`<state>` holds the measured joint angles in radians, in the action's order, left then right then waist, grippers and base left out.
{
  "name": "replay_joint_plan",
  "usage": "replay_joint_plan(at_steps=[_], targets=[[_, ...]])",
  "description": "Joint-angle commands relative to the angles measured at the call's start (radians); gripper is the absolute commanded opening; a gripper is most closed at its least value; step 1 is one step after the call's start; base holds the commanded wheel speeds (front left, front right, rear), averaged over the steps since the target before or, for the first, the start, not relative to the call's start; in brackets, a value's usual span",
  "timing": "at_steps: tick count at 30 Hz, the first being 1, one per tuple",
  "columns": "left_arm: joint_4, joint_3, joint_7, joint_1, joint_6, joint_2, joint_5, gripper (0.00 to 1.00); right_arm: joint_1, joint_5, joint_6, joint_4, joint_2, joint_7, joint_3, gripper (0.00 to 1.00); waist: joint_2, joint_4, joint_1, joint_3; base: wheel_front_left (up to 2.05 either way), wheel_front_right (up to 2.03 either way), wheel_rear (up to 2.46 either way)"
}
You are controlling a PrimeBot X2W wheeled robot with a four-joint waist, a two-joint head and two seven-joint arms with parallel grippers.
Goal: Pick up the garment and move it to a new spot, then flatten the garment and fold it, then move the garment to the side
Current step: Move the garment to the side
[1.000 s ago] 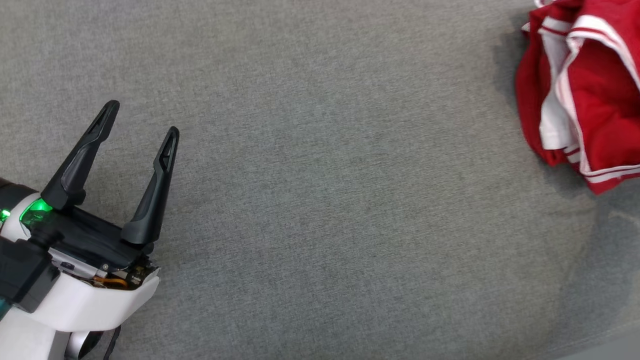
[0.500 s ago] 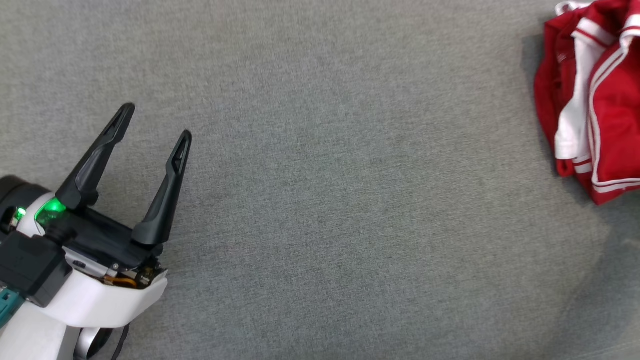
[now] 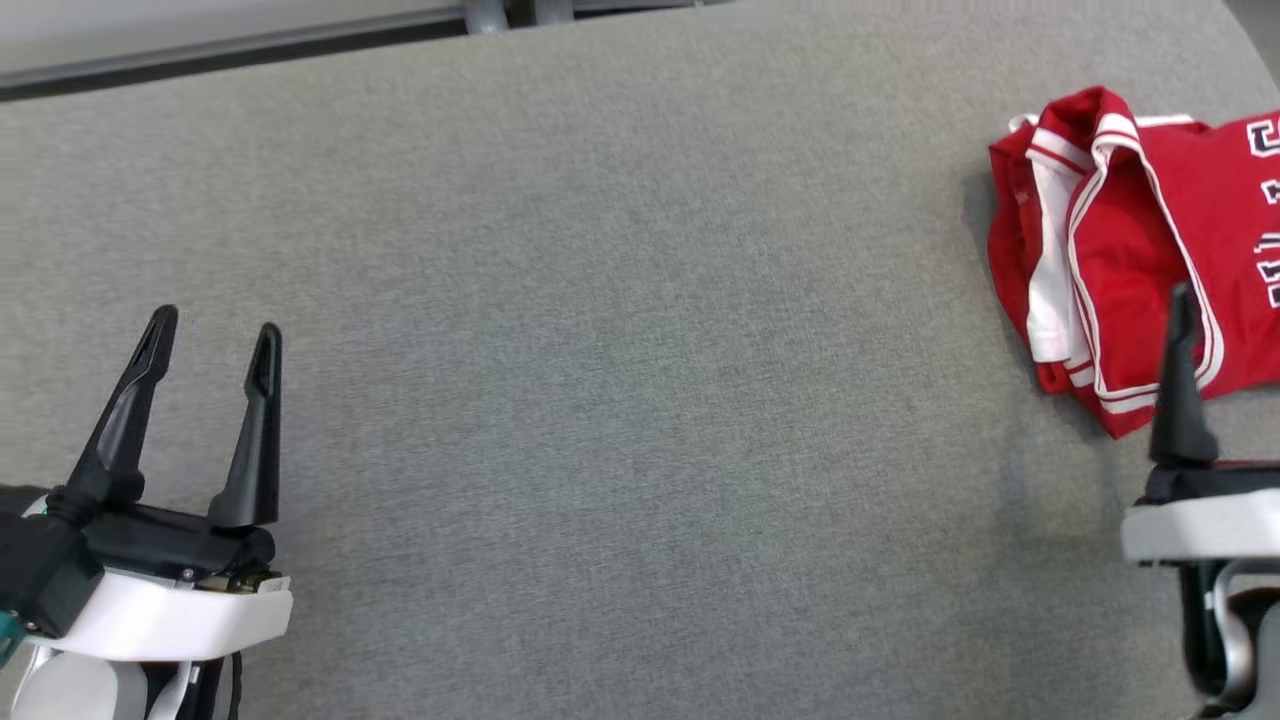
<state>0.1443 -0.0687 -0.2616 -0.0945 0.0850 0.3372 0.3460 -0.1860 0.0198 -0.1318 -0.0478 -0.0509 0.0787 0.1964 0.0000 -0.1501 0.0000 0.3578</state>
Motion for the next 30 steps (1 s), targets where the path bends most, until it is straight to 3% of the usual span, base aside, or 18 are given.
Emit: replay_joint_plan(at_steps=[1,7,14,23,30], targets=[[-0.014,0.012,-0.004,0.008,-0.006,-0.003,0.002,1.0,0.018,-0.021,0.002,-0.017,-0.001,0.0,-0.019,1.0,0.0,0.033,0.0,-0.037,0.0,0.0,0.0],[-0.097,0.083,-0.003,0.041,-0.026,-0.054,0.01,1.0,0.1,-0.06,0.002,-0.076,-0.001,-0.008,-0.143,1.0,0.0,0.1,0.0,-0.112,0.0,0.0,0.0],[-0.187,0.13,-0.002,0.093,-0.016,-0.099,0.022,1.0,0.176,-0.106,0.002,-0.092,-0.001,-0.009,-0.191,1.0,0.0,0.154,0.0,-0.2,0.0,0.0,0.0],[-0.251,0.086,-0.003,0.174,-0.003,-0.108,-0.032,1.0,0.258,-0.12,0.002,-0.063,-0.001,-0.032,-0.198,1.0,0.0,0.162,0.0,-0.329,0.0,0.0,0.0],[-0.275,0.05,0.014,0.211,-0.018,-0.104,-0.063,1.0,0.33,-0.16,0.002,-0.05,-0.001,-0.05,-0.185,1.0,0.0,0.172,0.0,-0.393,0.0,0.0,0.0]])
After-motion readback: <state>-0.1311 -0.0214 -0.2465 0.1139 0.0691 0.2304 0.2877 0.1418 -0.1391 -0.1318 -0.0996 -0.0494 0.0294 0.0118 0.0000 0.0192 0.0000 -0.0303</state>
